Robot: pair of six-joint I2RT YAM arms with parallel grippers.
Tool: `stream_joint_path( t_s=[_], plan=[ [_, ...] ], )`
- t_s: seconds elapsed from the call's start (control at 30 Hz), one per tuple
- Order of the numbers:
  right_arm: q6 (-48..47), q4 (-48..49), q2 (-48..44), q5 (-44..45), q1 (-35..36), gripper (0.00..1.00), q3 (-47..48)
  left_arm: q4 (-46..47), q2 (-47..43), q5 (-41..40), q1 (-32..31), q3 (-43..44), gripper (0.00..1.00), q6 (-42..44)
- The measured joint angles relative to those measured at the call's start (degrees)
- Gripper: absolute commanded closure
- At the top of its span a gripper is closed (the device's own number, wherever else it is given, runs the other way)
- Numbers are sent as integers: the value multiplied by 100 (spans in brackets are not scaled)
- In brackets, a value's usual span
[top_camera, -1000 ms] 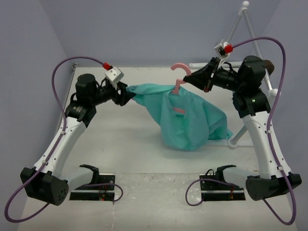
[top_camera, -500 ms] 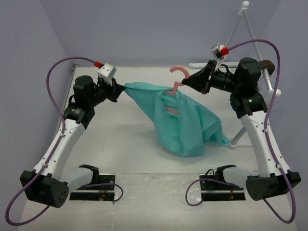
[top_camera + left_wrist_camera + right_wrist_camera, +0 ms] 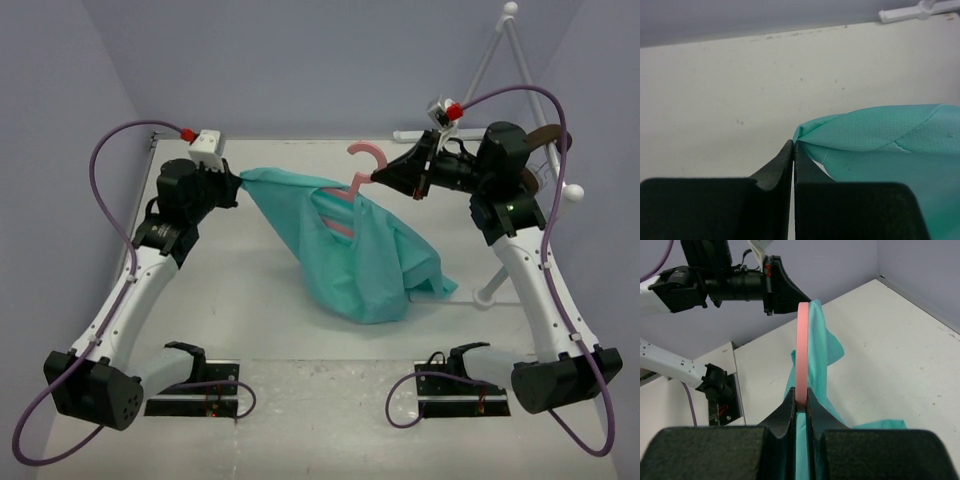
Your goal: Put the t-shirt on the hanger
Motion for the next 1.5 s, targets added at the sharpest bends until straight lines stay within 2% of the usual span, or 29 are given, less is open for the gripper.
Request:
stream_joint_path(
  t_s=[0.03, 0.07, 0.1, 0.13, 0.17, 0.27, 0.37, 0.47, 0.53, 0.67, 0.77, 0.83, 0.87, 1.03, 1.07, 1.17, 1.33, 1.5],
  plan=[
    [-5, 23, -9, -17, 0, 100, -29, -103, 115, -83, 0, 0, 99, -9],
    [-3, 86, -34, -26, 0, 100, -93, -205, 197, -168, 0, 2, 84, -9],
    [1, 116, -63, -35, 0, 100, -165, -298, 249, -248, 0, 4, 60, -9],
    [14, 165, -82, -63, 0, 100, -228, -385, 278, -291, 2, 14, 19, -12],
    [34, 213, -98, -100, 3, 100, -279, -503, 294, -311, 12, 44, 0, 20],
    [56, 319, -117, -135, 44, 100, -318, -810, 294, -232, 83, 261, 0, 74],
    [-24, 322, -116, -116, 144, 100, -310, -859, 158, 49, 130, 558, 0, 111],
    [-93, 284, -76, -116, 304, 100, -308, -739, -199, 778, 129, 971, 0, 138],
    [-160, 253, -33, -143, 400, 100, -306, -331, -424, 1639, 126, 1216, 0, 142],
    [-438, 104, 63, -182, 668, 100, -276, 1006, -349, 3980, -164, 1690, 1, -231],
    [-620, -5, 110, -233, 875, 100, -268, 1696, 79, 5018, -530, 1926, 5, -446],
    [-690, -91, 138, -237, 966, 100, -231, 1863, 443, 5430, -759, 1982, 7, -664],
    [-713, -103, 161, -237, 994, 100, -202, 1934, 636, 5563, -857, 2035, 12, -745],
    [-822, -174, 237, -235, 1110, 100, -42, 1575, 1399, 5712, -1178, 2048, 22, -845],
    [-842, -186, 237, -242, 1129, 100, -27, 1448, 1443, 5699, -1180, 2048, 27, -807],
    [-901, -234, 241, -258, 1199, 100, 14, 1290, 1452, 5703, -1180, 2075, 56, -725],
    [-995, -380, 369, -255, 1343, 100, 210, 1244, 1454, 5796, -1180, 2171, 98, -667],
    [-1052, -402, 503, -274, 1364, 100, 300, 1171, 1488, 6041, -1169, 2254, 100, -698]
  ],
)
